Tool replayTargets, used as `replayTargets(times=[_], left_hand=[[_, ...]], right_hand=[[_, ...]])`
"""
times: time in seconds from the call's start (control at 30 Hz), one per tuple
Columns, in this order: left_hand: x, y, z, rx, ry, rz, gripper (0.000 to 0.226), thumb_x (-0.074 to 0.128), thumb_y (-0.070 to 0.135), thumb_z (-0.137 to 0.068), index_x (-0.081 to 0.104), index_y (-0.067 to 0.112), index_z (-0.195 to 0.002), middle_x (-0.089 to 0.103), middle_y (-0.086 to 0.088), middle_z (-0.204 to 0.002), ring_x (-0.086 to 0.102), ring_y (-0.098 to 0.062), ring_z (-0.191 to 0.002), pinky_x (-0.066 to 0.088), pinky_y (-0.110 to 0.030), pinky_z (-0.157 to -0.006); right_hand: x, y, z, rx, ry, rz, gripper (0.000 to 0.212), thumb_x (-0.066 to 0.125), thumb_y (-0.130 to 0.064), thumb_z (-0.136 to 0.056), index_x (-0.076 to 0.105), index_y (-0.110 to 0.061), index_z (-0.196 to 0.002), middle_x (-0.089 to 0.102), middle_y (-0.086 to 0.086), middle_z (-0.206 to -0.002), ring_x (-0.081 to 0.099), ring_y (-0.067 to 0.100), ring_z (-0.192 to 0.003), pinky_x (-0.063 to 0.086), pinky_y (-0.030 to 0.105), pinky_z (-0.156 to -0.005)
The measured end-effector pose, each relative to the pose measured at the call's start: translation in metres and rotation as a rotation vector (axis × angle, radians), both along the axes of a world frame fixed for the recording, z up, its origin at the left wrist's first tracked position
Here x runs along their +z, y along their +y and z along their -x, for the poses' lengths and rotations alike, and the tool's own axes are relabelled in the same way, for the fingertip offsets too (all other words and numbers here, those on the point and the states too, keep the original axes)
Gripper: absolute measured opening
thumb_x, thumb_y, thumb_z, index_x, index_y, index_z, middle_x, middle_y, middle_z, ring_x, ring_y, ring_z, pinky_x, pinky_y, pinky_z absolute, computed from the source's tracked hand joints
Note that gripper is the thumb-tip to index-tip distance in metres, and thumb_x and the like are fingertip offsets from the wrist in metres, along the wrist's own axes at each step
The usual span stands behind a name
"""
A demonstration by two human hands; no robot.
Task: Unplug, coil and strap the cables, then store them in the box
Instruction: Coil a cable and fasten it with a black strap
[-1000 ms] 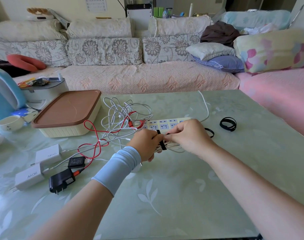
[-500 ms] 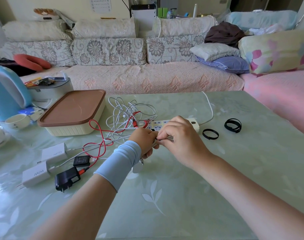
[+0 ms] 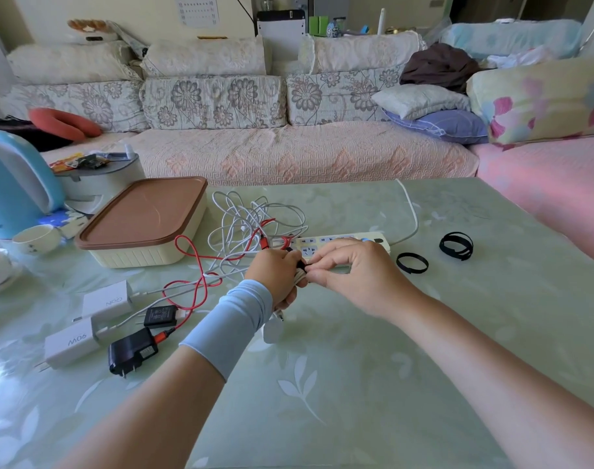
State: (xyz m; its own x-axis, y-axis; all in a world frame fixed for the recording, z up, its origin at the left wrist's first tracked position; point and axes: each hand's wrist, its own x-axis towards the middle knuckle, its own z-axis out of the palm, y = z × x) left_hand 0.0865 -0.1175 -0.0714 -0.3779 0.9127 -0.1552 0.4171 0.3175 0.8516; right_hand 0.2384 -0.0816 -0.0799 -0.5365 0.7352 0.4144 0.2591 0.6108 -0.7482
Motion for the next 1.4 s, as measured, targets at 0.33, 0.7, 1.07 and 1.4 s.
replayTargets(times=[0.33,0.7,1.07,1.4], left_hand=[[-0.002,-0.001,-0.01,-0.146,0.074,0.085,0.028,0.037,0.006,-0.098,0.041,0.018,-0.073,0.053,0.005,-0.063,0.042,-0.002,-0.024,0.028,-0.016,-0.028],[0.006,-0.009,-0.004,-0.226,-0.559,0.071,0.033,0.048,0.031,-0.1,0.059,0.004,-0.087,0.059,-0.01,-0.066,0.052,-0.02,-0.047,0.038,-0.02,-0.04],[0.006,-0.011,0.0,-0.228,-0.333,-0.006,0.024,0.06,0.023,-0.095,0.067,0.002,-0.088,0.067,-0.013,-0.073,0.052,-0.021,-0.056,0.045,-0.024,-0.052],[0.008,-0.016,-0.008,-0.333,0.062,-0.047,0.021,0.066,0.032,-0.088,0.073,0.015,-0.078,0.069,0.0,-0.063,0.055,-0.01,-0.046,0.044,-0.018,-0.049]], right_hand=[[-0.004,0.005,-0.007,-0.014,-0.118,-0.305,0.014,0.082,-0.007,-0.068,0.075,-0.013,-0.079,0.069,-0.003,-0.076,0.059,0.01,-0.075,0.046,0.021,-0.068],[-0.008,0.016,-0.01,-0.038,-0.105,-0.52,0.02,0.077,0.006,-0.065,0.063,-0.009,-0.072,0.057,-0.004,-0.076,0.044,0.006,-0.077,0.035,0.017,-0.067],[-0.001,0.012,-0.018,-0.007,-0.129,-0.167,0.016,0.067,-0.008,-0.077,0.064,-0.02,-0.087,0.062,-0.016,-0.084,0.056,-0.003,-0.082,0.04,0.012,-0.072],[0.01,0.013,-0.034,0.135,-0.356,0.434,0.019,0.066,-0.027,-0.092,0.074,-0.013,-0.084,0.051,-0.002,-0.06,0.042,0.016,-0.061,0.035,0.029,-0.064]])
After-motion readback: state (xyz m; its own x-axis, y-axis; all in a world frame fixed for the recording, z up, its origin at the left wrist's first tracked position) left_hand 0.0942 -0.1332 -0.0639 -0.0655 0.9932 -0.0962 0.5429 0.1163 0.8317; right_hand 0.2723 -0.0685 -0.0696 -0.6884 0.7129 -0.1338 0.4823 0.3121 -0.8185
